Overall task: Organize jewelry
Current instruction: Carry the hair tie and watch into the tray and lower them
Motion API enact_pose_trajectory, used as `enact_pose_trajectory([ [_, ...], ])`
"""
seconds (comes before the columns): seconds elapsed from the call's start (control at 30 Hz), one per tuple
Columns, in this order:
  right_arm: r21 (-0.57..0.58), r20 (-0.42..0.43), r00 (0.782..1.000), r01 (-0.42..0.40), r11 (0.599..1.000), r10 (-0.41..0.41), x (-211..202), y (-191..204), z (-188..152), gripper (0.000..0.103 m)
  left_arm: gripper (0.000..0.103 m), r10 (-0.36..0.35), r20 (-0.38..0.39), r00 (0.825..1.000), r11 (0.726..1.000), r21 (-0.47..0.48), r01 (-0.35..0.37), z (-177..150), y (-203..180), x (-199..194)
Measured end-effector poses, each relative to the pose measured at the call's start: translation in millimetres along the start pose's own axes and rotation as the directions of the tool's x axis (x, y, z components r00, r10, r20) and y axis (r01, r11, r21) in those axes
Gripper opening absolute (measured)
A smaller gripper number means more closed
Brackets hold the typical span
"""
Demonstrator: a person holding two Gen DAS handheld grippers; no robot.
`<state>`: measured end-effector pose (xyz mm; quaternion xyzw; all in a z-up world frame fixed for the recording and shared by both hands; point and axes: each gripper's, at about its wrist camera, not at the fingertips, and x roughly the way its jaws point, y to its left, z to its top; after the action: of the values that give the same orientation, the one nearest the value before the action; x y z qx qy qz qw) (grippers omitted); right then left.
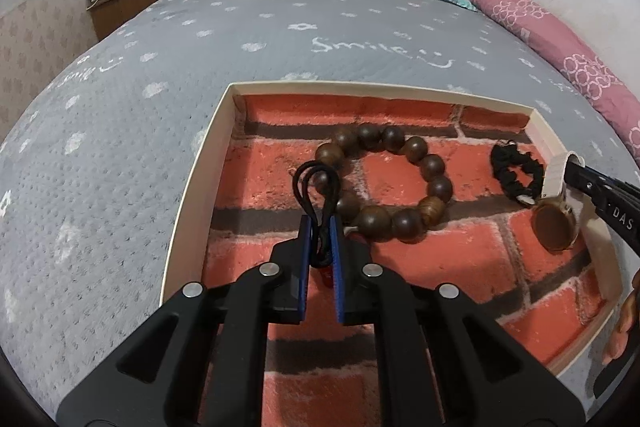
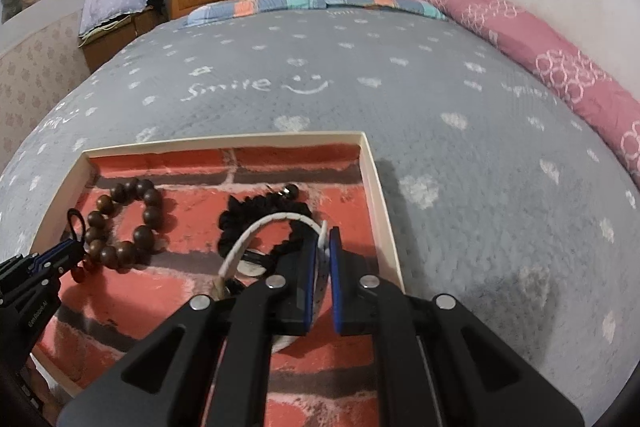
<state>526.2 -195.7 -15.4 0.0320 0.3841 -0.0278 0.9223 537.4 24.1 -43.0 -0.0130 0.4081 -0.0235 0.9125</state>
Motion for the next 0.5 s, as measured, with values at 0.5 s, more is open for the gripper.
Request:
enact_pose_trajectory([
  [0.5,-0.004,-0.112,0.993,0.027,1.0,-0.028,28.0,-1.7,-2.1,0.011,0.029,0.017,-0.056,0.998,0.999,0.033,-0.015,5.9,-3.0,9.2],
])
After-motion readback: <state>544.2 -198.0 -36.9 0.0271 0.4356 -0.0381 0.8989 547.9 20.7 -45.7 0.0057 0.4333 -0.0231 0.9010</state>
